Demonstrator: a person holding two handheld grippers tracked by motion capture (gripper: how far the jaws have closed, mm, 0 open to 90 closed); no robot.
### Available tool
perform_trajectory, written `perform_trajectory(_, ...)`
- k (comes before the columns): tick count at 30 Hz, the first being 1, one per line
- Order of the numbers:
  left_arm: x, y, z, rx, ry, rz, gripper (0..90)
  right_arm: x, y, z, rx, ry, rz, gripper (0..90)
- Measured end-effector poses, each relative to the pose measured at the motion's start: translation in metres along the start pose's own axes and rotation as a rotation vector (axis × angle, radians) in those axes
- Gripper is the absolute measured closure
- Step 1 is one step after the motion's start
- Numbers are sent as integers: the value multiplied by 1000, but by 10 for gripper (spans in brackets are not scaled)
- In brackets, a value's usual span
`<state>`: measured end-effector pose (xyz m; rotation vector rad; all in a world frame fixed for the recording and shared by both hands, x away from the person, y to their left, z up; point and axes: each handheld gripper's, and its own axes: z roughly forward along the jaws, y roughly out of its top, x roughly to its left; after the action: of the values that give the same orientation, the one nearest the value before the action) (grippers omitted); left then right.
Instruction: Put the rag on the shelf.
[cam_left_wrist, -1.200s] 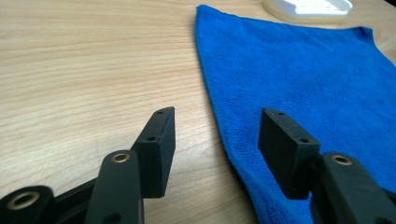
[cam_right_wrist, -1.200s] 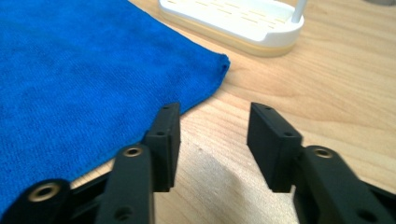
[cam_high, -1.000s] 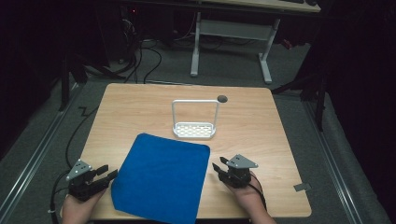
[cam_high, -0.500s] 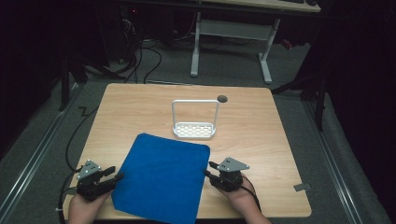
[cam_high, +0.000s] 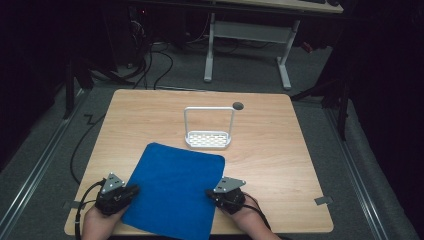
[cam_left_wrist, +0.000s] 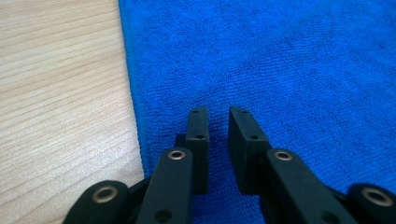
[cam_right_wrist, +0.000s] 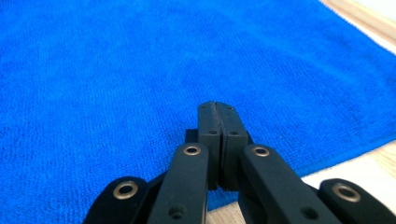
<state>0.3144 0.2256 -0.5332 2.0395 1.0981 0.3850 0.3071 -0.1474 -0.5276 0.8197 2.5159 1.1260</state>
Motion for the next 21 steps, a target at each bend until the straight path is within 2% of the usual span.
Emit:
perform_trajectory(3, 1, -1, 0, -3, -8, 5, 796, 0, -1, 3, 21, -7, 2, 900)
perform_trajectory(13, 0, -3, -2, -7, -41, 3, 778, -4, -4, 1, 19, -1, 15, 900)
perform_trajectory(18, -12, -3, -2, 6, -83, 37, 778, -8, -10, -7, 26, -17, 37, 900)
perform_trajectory(21, -27, -2, 1, 18, -129, 75, 778, -14, -19, -19, 35, -38, 52, 900)
